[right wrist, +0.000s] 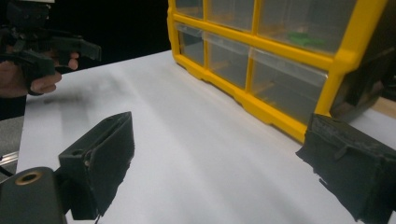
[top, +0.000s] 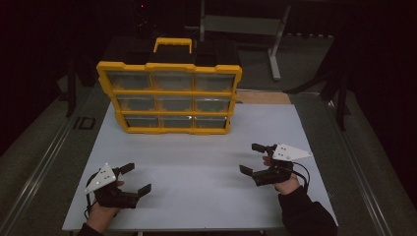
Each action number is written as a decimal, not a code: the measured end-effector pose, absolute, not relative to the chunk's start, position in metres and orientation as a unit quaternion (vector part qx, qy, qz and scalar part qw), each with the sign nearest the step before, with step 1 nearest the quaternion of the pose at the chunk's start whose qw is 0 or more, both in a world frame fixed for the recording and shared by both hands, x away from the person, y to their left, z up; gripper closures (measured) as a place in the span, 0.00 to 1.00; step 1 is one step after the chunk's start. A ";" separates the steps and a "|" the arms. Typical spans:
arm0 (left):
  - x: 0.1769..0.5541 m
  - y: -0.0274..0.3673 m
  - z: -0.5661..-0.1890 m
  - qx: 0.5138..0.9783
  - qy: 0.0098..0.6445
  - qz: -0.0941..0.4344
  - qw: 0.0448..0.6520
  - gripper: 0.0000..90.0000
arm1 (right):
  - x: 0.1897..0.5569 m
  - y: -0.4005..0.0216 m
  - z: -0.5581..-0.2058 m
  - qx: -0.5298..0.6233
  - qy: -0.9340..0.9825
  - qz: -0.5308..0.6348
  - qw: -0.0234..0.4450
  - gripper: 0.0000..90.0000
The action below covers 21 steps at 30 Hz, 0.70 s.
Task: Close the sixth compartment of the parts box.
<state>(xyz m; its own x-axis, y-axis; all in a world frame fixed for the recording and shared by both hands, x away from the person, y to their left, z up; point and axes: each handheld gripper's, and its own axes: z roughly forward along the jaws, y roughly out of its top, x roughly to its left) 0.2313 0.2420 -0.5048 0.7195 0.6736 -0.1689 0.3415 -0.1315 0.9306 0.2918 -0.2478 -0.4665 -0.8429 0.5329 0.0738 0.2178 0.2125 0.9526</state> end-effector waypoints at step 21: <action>0.231 0.242 -0.505 0.737 0.344 0.148 0.562 0.00 | 0.268 -0.270 -0.499 0.259 0.774 0.563 0.129 0.10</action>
